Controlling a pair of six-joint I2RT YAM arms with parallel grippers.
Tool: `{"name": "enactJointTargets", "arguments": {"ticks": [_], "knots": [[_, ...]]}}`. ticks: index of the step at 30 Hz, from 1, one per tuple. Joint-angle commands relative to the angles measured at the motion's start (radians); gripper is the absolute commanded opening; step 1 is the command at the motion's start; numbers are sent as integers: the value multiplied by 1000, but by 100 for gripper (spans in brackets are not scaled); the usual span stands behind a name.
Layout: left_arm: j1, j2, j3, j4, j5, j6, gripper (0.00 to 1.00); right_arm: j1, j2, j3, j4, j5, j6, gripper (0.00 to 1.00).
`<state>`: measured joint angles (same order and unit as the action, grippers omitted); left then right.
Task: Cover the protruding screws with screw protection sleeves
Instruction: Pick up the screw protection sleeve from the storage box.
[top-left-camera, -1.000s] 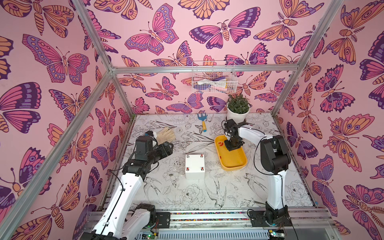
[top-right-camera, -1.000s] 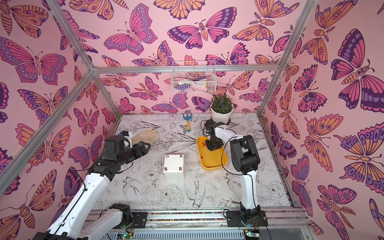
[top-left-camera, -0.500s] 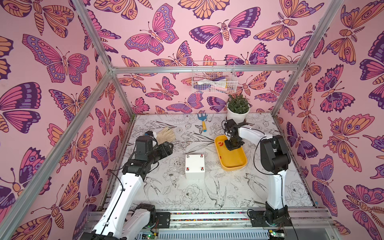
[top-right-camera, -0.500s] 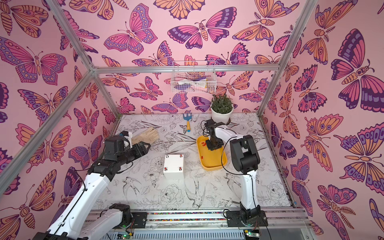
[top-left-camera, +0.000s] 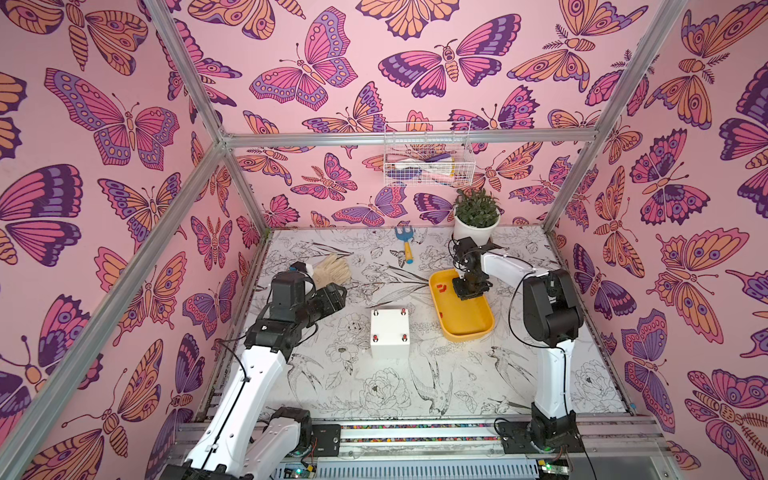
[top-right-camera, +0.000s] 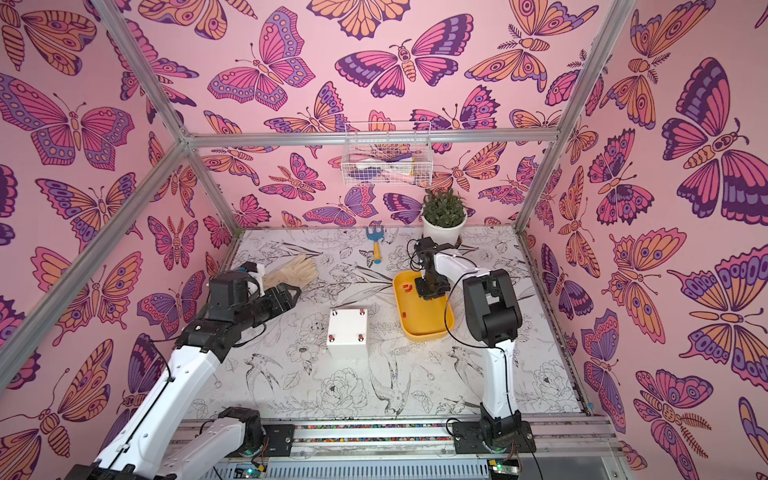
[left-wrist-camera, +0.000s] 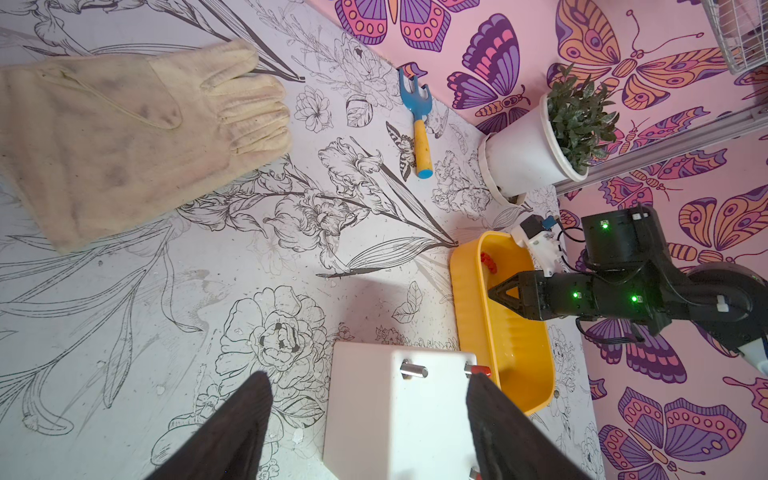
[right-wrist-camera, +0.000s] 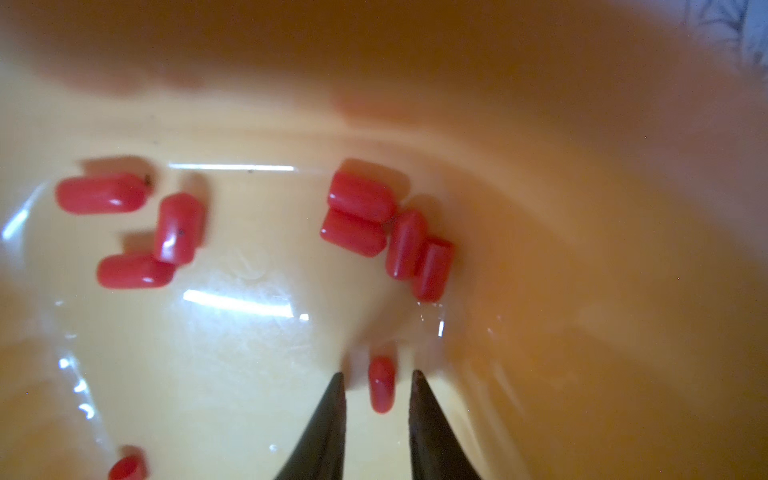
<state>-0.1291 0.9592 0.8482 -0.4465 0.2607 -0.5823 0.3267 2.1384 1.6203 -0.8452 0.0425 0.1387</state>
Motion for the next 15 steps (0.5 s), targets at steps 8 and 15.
{"name": "enactJointTargets", "arguments": {"ticks": [8,15], "knots": [[8,0,17,-15,-13,4,76,-17,43,29,17,-49,38,26],[8,6,18,-15,-14,4,76,-29,46,29,23,-52,42,24]]}}
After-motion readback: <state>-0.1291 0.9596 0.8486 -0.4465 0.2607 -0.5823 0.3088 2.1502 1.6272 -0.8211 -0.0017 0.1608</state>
